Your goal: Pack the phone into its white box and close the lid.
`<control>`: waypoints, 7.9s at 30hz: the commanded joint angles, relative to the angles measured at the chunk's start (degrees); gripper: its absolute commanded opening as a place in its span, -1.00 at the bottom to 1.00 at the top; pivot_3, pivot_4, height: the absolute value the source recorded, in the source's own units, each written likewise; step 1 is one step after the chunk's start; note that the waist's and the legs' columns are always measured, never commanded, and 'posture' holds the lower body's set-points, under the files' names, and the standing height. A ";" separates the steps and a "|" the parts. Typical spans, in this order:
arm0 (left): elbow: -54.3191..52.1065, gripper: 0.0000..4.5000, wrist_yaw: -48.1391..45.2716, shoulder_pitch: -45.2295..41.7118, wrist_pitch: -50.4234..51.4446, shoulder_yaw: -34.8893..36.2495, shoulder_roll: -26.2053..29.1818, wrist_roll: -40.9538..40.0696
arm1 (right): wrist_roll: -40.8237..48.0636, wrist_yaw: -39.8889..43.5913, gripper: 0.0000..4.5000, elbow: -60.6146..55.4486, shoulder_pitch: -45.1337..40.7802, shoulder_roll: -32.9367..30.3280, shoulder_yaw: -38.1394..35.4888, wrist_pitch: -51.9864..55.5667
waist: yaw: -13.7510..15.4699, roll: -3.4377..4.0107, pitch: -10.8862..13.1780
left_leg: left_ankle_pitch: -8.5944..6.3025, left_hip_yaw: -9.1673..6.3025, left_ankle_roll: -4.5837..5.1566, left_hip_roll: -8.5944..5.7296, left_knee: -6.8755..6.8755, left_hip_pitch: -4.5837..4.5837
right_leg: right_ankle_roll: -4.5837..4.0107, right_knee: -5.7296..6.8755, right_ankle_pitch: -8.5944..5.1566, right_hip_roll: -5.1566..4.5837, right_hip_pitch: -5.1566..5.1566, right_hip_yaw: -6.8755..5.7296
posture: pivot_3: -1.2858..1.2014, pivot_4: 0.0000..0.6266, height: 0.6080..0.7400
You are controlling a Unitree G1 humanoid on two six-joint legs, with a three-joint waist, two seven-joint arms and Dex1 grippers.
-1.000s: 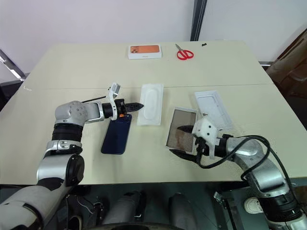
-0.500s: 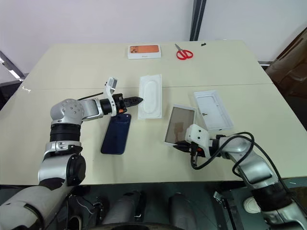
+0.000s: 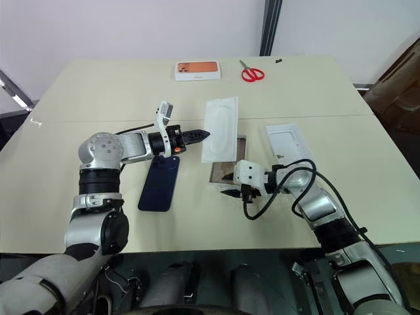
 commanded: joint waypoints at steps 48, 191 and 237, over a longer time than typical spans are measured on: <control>-14.68 0.67 -29.21 22.38 -55.72 -13.87 21.44 14.92 | -13.33 -5.21 -0.98 3.49 -8.57 0.70 3.56 -3.82 | -0.06 0.06 0.03 | 0.00 -0.01 -0.01 -0.02 -0.13 0.00 | -0.01 -0.09 0.00 -0.04 -0.03 0.02 | 0.03 -0.52 0.91; -9.73 1.00 -22.95 26.16 -0.68 -9.82 21.77 -1.68 | -17.86 -13.03 -0.99 8.01 -14.63 25.57 15.41 14.73 | 1.03 0.61 -0.40 | -0.14 -0.07 0.22 -0.11 -0.79 1.11 | -0.03 -0.16 0.00 -0.13 0.52 0.04 | 0.03 -0.52 0.91; -17.65 1.00 -10.08 17.04 10.15 -3.74 15.55 -2.43 | -19.96 -11.88 -0.99 9.77 -14.60 25.43 13.28 13.95 | 0.93 0.54 -0.34 | -0.16 -0.15 0.21 -0.12 -0.86 1.17 | -0.03 -0.27 -0.01 -0.12 0.62 0.00 | 0.03 -0.52 0.91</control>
